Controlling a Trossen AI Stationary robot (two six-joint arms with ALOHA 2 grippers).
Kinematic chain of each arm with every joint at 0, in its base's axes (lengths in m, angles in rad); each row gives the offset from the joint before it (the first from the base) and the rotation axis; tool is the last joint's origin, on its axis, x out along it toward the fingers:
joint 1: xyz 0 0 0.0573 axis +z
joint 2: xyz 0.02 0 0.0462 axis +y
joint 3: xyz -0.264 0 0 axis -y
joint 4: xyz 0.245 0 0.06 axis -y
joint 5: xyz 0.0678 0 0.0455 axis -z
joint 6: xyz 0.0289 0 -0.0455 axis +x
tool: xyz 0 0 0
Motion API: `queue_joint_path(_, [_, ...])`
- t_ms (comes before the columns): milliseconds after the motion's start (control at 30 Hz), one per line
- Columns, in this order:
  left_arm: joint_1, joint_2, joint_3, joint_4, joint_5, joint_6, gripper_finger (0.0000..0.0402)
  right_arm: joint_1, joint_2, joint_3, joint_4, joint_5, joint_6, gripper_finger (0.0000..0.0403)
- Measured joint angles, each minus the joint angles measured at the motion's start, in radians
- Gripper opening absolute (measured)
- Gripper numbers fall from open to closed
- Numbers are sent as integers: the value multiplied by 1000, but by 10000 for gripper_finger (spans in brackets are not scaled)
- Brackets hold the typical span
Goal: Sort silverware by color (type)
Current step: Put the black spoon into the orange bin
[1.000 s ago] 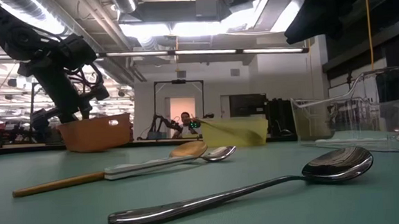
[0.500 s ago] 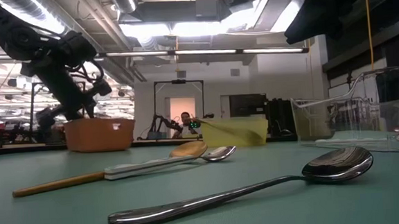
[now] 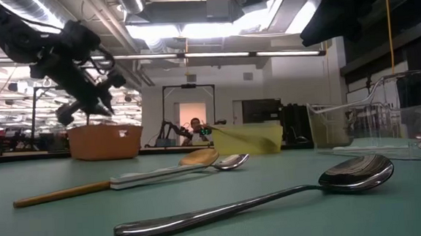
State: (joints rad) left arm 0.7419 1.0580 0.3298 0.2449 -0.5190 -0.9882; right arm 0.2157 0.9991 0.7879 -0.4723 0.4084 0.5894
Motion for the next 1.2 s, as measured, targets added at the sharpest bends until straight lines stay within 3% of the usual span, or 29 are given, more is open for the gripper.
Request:
queue_joint_path(267, [-68,-1,0,163,13,185,14,0,0,0,1,0,6,88])
queue_joint_path(567, [-258,-1,0,183,163,438,13,0,0,0,21,-16,7,88])
queue_joint_path(833, [-484,-1,0,186,166,551,13,0,51,0,175,-143,8,88])
queue_joint_path(1200, [-728,-1,0,193,166,633,13,6,262,0,399,-402,8,88])
